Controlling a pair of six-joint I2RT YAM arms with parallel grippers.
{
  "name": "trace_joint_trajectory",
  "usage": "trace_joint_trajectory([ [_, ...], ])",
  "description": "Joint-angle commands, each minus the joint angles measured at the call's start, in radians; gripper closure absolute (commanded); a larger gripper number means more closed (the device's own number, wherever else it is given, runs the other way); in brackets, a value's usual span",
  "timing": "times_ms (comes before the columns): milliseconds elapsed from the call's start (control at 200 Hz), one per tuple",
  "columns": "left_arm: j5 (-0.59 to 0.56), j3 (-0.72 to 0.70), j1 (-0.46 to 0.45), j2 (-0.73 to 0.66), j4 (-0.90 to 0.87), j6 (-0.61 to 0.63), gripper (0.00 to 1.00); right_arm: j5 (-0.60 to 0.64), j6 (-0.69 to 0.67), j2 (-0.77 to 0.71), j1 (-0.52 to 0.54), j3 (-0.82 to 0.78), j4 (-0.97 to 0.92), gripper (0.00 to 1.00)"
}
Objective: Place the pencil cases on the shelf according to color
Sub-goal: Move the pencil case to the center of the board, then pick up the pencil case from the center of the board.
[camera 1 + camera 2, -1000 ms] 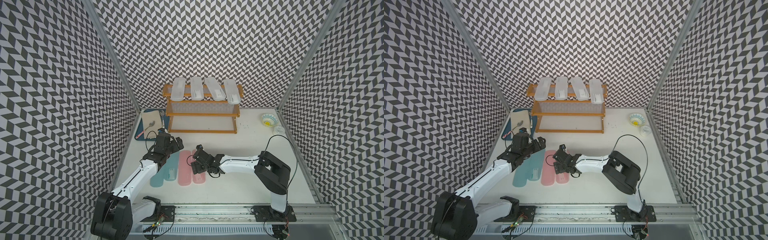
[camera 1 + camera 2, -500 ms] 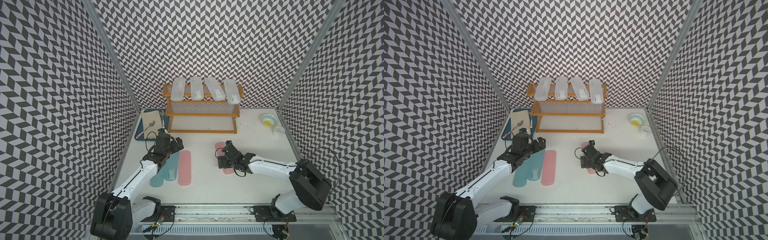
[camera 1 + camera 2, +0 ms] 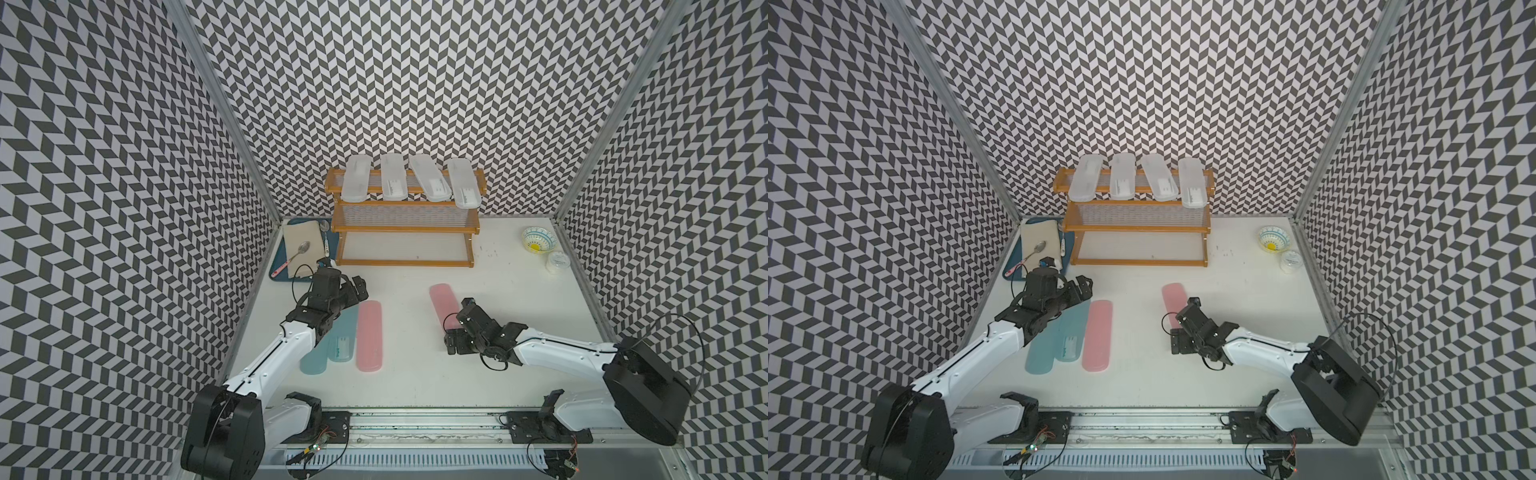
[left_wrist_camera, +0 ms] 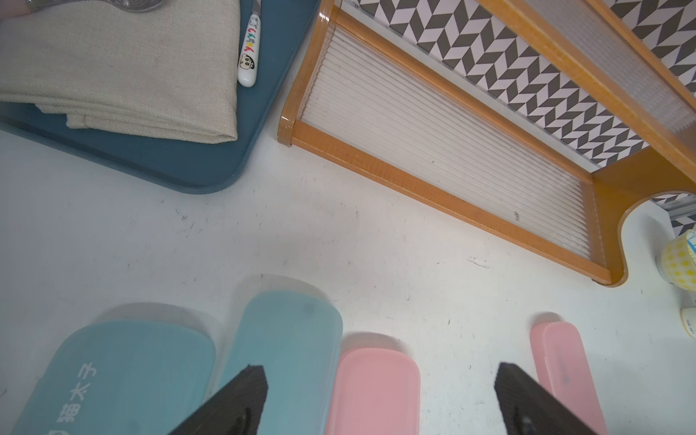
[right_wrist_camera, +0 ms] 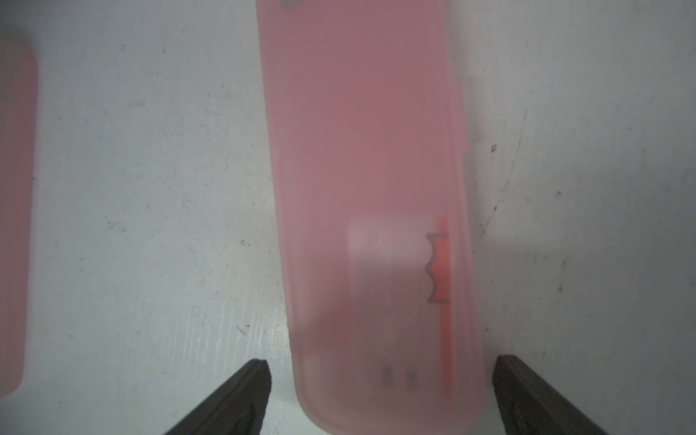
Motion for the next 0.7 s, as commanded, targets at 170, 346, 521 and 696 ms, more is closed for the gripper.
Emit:
trace_joint_trajectory([
  [170, 0.01, -0.003, 0.005, 0.014, 0.028, 0.011, 0.01, 0.032, -0.061, 0.038, 0.01, 0.017, 0.029, 0.04],
  [346, 0.015, -0.008, 0.005, 0.015, 0.037, 0.005, 0.0, 0.075, -0.058, 0.066, 0.042, 0.03, 0.009, 0.05],
  [521, 0.023, 0.001, 0.004, 0.025, 0.036, 0.003, 0.0, 0.103, -0.038, 0.107, 0.07, 0.043, -0.012, 0.07],
  [696, 0.023, 0.005, 0.004, 0.026, 0.038, 0.004, 0.0, 0.115, -0.006, 0.106, 0.079, 0.015, 0.004, 0.14],
])
